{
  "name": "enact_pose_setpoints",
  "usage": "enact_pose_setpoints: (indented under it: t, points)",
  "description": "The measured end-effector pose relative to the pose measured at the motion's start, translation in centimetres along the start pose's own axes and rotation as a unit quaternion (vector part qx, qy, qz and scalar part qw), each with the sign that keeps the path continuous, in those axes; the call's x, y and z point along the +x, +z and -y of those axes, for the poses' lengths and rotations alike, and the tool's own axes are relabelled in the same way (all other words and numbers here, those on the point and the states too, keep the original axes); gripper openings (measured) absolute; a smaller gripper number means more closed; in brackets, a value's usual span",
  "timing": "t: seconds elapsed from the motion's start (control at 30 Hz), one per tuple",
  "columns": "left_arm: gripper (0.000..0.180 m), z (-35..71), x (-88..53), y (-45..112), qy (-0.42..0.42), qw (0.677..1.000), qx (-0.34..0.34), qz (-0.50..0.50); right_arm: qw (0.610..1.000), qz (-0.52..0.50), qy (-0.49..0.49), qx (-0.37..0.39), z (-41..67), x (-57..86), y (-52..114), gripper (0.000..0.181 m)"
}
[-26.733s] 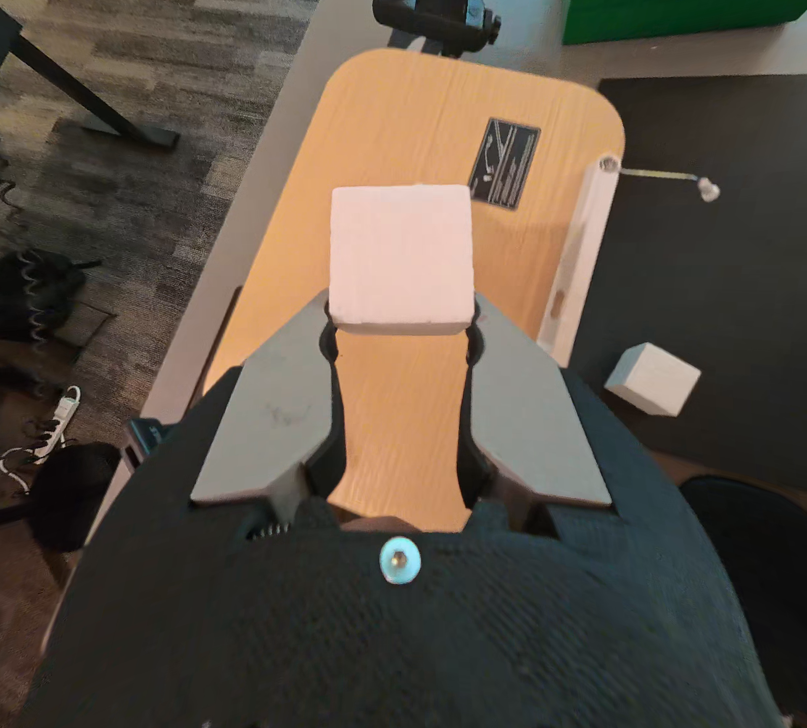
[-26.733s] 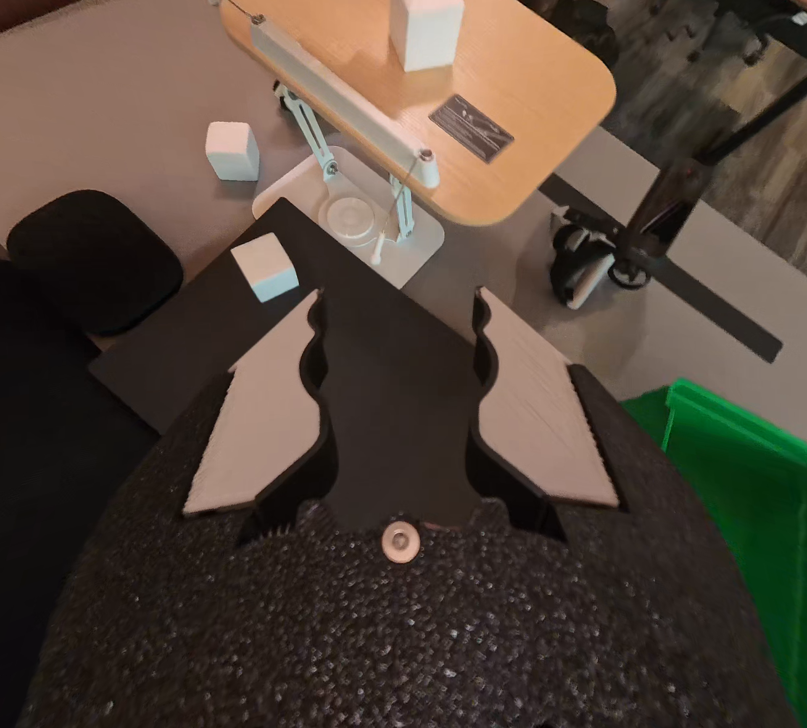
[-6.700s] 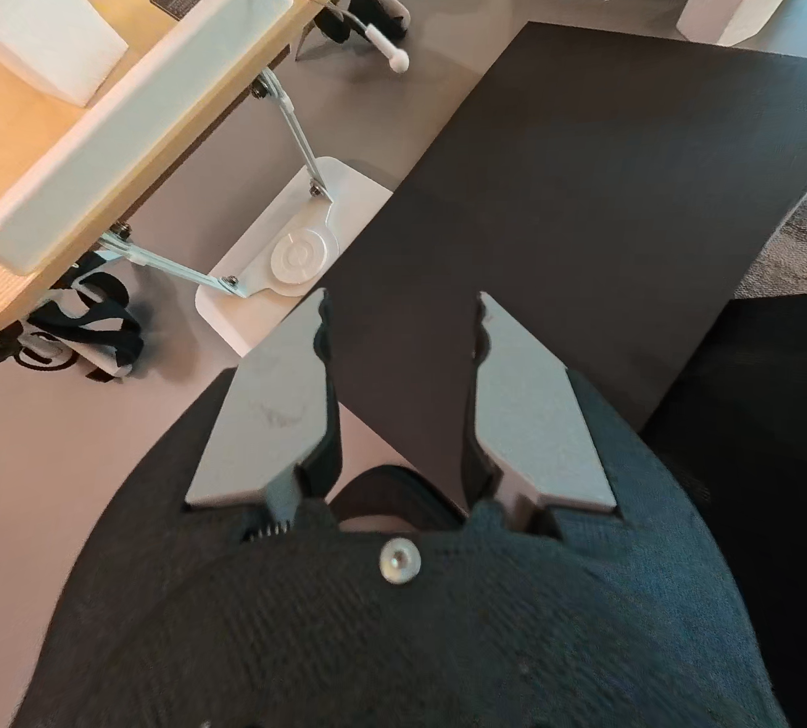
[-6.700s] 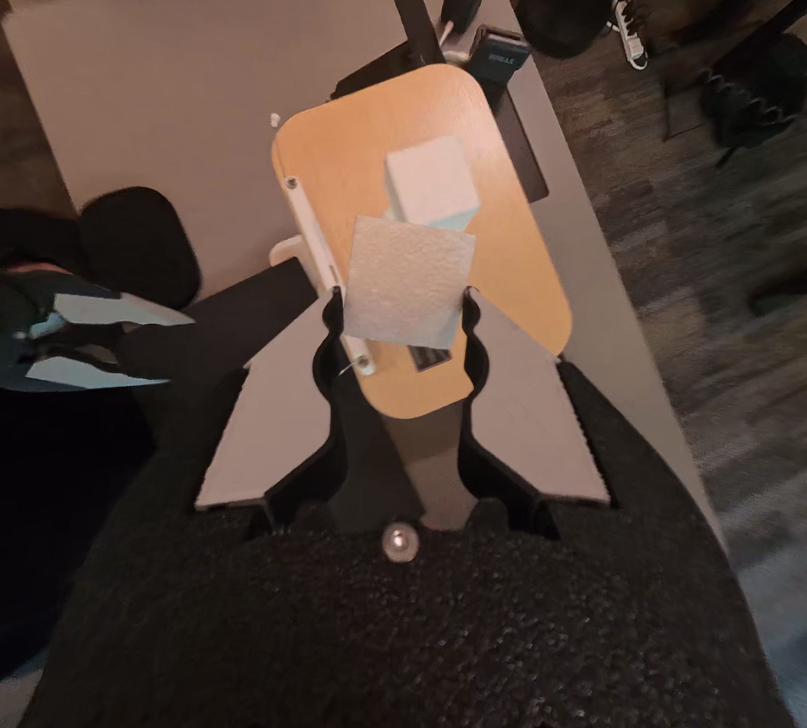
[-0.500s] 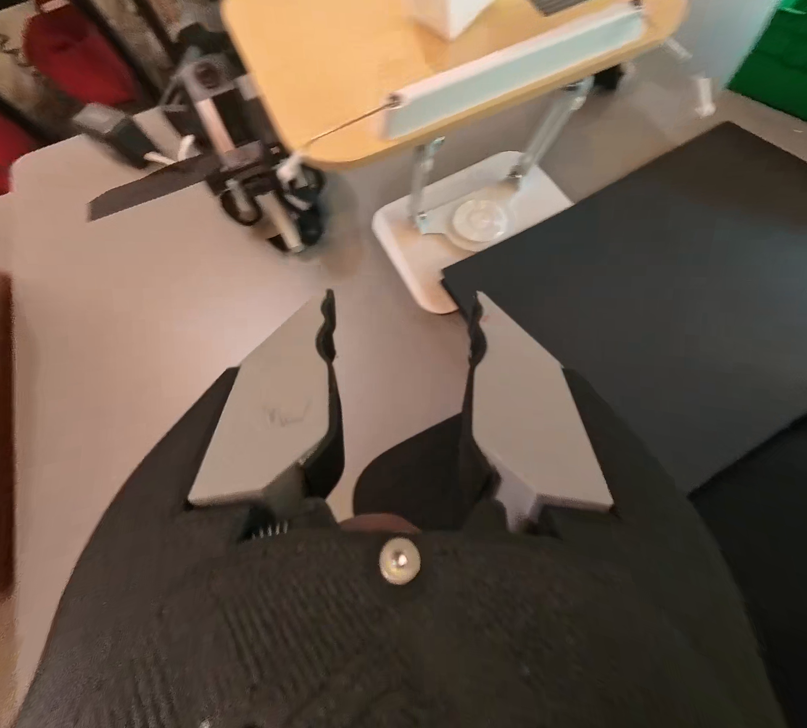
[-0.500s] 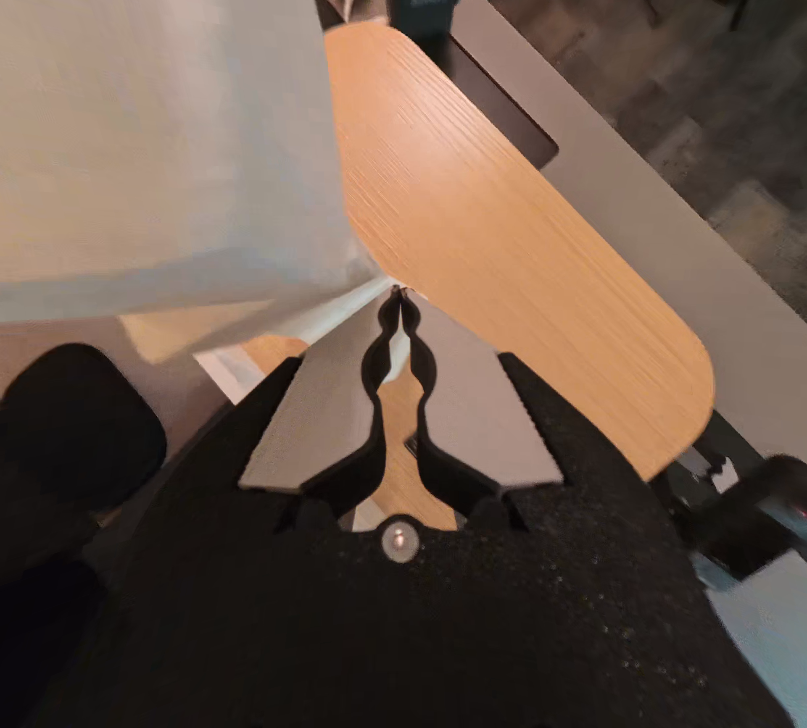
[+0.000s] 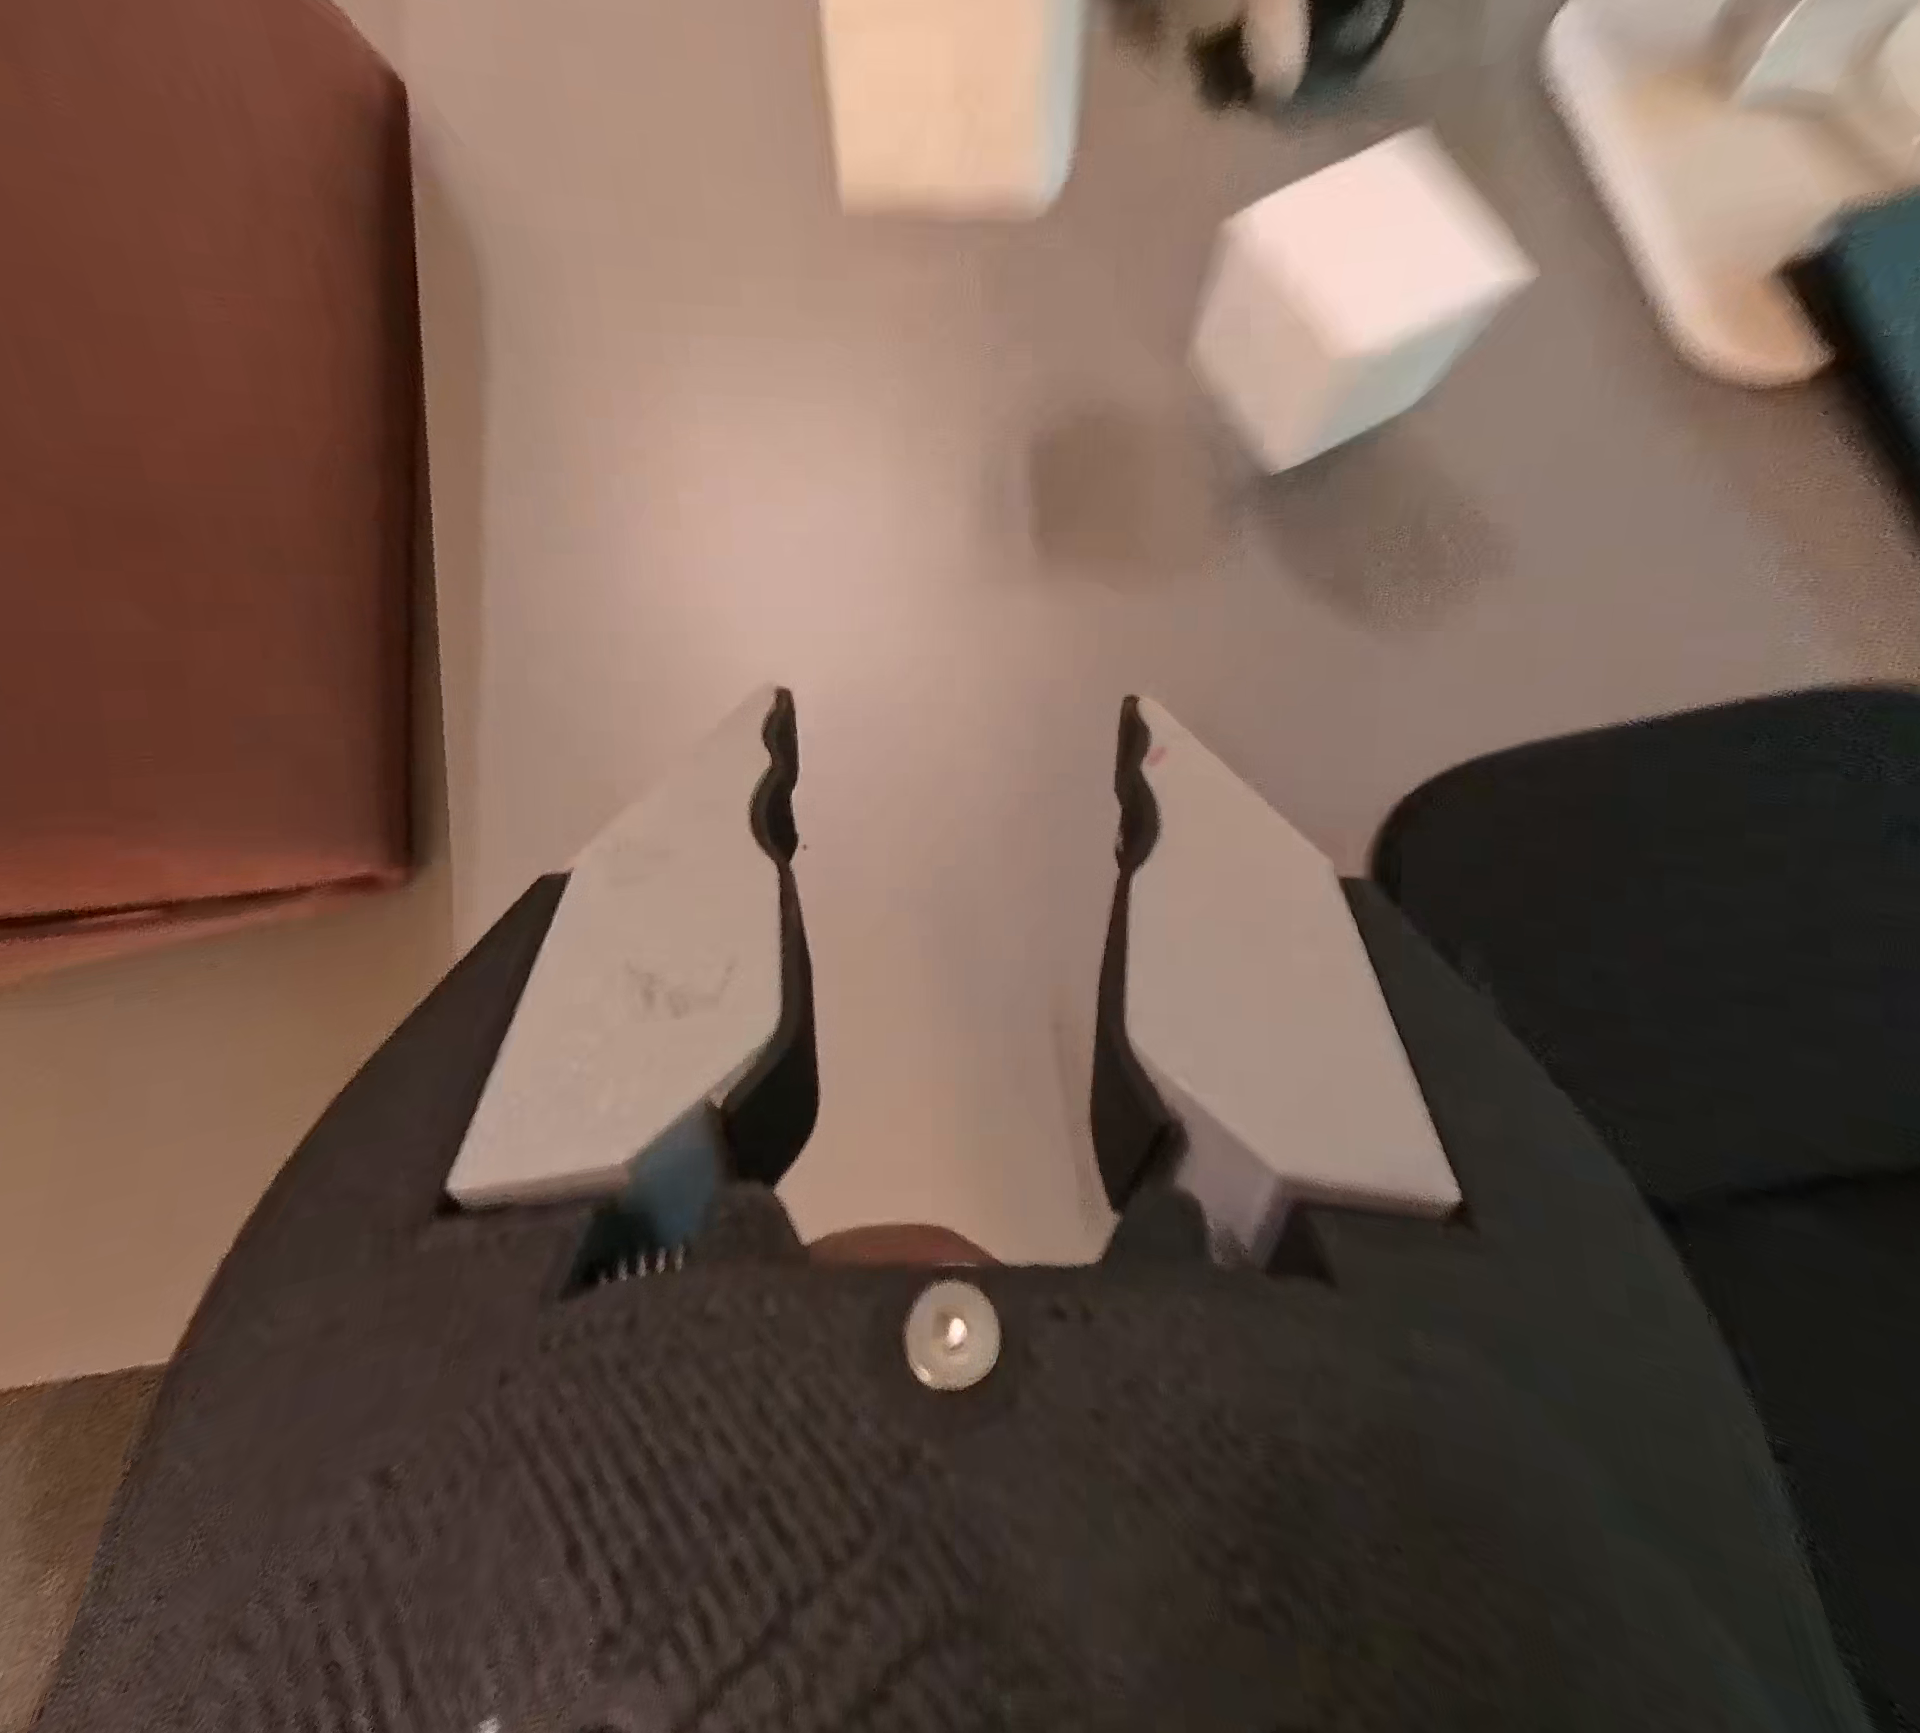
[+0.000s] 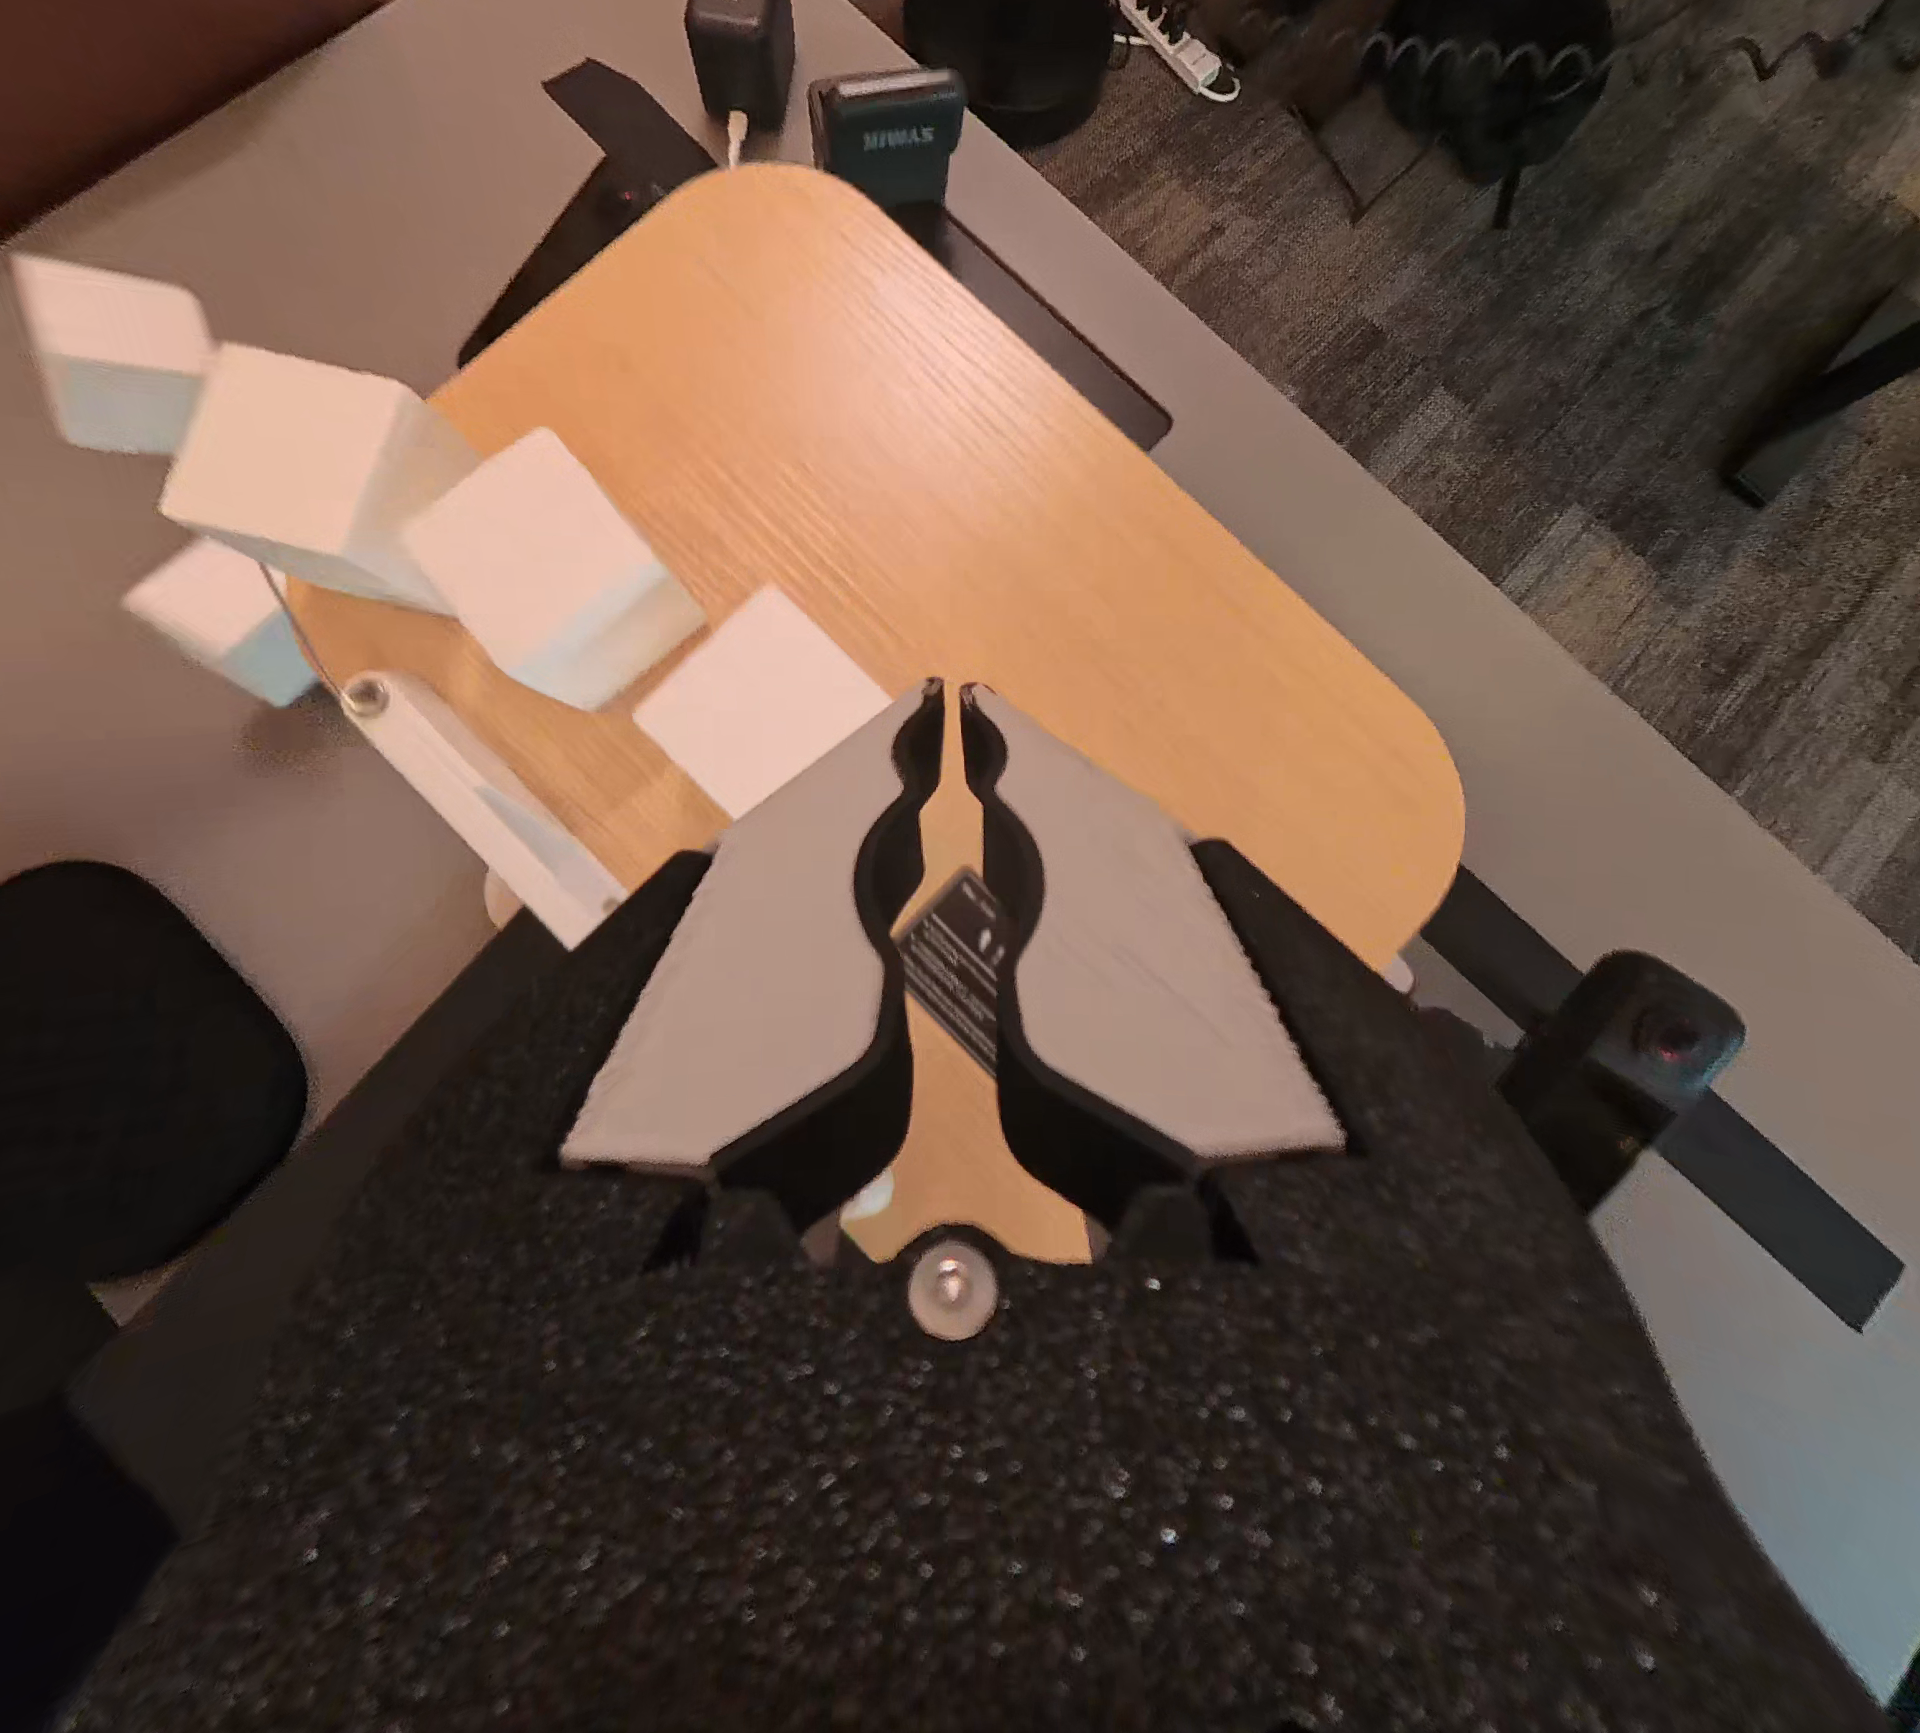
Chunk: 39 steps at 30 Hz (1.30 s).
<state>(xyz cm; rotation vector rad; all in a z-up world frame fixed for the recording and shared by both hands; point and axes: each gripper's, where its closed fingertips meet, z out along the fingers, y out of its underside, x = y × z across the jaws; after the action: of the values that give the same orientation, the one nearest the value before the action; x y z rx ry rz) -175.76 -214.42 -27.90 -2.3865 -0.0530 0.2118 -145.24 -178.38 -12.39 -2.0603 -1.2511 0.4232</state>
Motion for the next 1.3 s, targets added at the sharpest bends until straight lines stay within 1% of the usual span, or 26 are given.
enact_pose_setpoints:
  t: [0.07, 0.17, 0.27, 0.4, 0.6, 0.67, 0.73, 0.8, 0.9, 1.0, 1.27, 1.3]
  points:
    - [0.059, -3.5, -1.8, 1.6, 0.017, 0.999, -0.034, 0.01, 1.0, -0.006, 0.001, -0.005, -1.7, 0.4, -0.7, 0.004]
    - [0.067, -7.1, -2.7, 2.8, -0.014, 0.997, -0.068, -0.017, 1.0, -0.015, 0.01, -0.012, -4.4, 0.8, -1.8, 0.008]
    - [0.067, -8.2, -1.2, 3.3, -0.045, 0.995, -0.065, -0.064, 0.999, -0.023, 0.027, -0.017, -7.2, 0.9, -2.9, 0.017]
    - [0.068, -8.6, 0.6, 4.3, -0.03, 0.993, -0.073, -0.089, 0.998, -0.027, 0.06, -0.013, -10.5, 0.3, -4.5, 0.025]
    - [0.062, -8.7, 2.6, 5.0, -0.021, 0.991, -0.085, -0.098, 0.996, -0.017, 0.079, -0.027, -15.0, -1.7, -6.9, 0.027]
    - [0.06, -8.0, 2.6, 4.7, -0.002, 0.994, -0.082, -0.074, 0.996, -0.001, 0.085, -0.015, -15.8, -2.5, -7.4, 0.031]
    - [0.052, -6.5, 2.0, 3.8, 0.023, 0.997, -0.071, -0.022, 0.997, -0.001, 0.083, -0.009, -16.5, -2.8, -7.8, 0.036]
    - [0.042, -5.0, 1.6, 2.7, 0.036, 0.997, -0.061, 0.024, 0.997, -0.023, 0.074, -0.004, -17.0, -2.4, -8.2, 0.036]
    - [0.037, -3.3, 2.0, 0.8, 0.037, 0.995, -0.058, 0.069, 0.997, -0.026, 0.069, 0.017, -17.0, -2.3, -8.4, 0.036]
    - [0.036, -2.3, 2.9, -1.4, 0.038, 0.991, -0.063, 0.114, 0.997, -0.031, 0.062, 0.036, -17.3, -2.0, -8.6, 0.036]
    - [0.02, -1.2, 5.0, -6.1, 0.102, 0.971, -0.087, 0.2, 0.998, -0.012, 0.021, 0.065, -19.4, -1.5, -10.6, 0.036]
    - [0.02, -1.3, 5.0, -6.5, 0.104, 0.969, -0.091, 0.205, 0.998, -0.01, 0.019, 0.067, -19.7, -1.4, -10.8, 0.036]
